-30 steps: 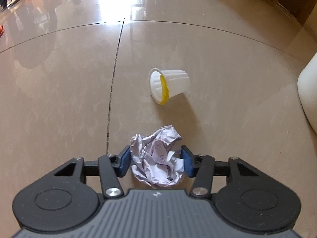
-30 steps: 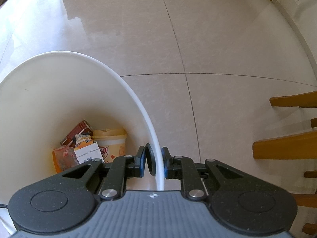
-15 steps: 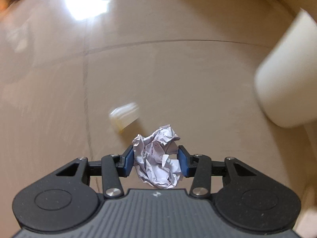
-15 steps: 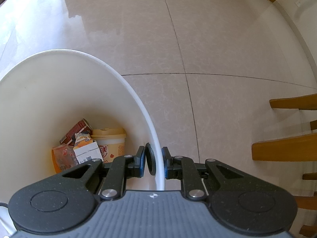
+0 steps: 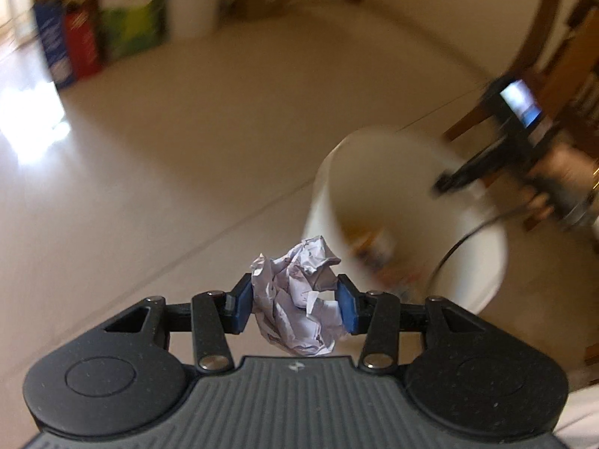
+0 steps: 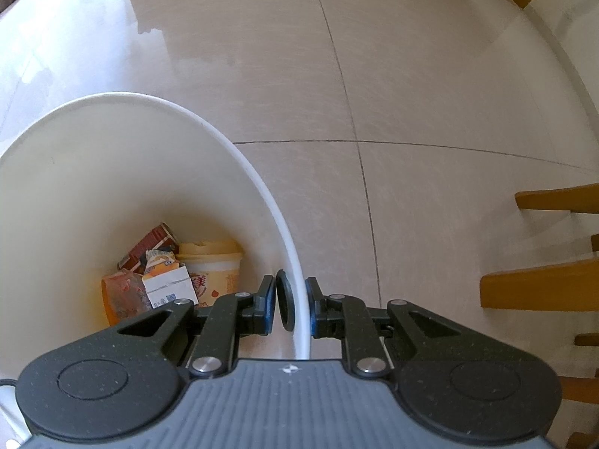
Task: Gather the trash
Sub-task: 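Carry the crumpled paper over the bin with the left tool and release it, then move the left tool back to the floor and grasp the small white cup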
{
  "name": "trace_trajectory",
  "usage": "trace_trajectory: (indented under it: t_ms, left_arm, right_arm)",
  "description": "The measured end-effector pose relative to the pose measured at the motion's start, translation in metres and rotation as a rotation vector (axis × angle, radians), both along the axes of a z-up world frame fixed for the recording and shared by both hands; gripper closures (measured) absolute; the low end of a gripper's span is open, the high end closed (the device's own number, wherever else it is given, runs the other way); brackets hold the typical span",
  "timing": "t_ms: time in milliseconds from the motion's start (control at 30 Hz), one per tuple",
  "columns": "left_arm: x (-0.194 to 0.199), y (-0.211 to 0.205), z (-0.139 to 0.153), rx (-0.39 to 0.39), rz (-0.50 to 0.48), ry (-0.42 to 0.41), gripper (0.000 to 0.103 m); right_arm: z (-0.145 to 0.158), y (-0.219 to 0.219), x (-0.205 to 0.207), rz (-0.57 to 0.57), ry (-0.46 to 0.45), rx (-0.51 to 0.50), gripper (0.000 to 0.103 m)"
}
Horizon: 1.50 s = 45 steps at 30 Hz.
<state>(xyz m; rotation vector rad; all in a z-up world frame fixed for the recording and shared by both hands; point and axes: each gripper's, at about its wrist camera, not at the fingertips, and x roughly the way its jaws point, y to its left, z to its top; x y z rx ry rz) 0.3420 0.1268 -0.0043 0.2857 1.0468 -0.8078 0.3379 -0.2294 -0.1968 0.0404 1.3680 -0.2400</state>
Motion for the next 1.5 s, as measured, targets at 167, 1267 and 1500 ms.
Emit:
trace_trajectory:
  t_ms: [167,1267,1500]
  left_arm:
    - [-0.006,-0.065,0.014,-0.041,-0.1,-0.027,0.053]
    - [0.026,0.099,-0.048,0.196,0.354,-0.001,0.007]
    - [0.042,0.184,-0.115,0.242,0.629,0.087,0.007]
  right_arm:
    - [0.002,-0.004,-0.003,-0.003,-0.013,0.02,0.084]
    - [0.005,-0.006,-0.004,-0.005,-0.024,0.026,0.084]
    - [0.003,-0.003,-0.004,-0.002,-0.023,0.02,0.084]
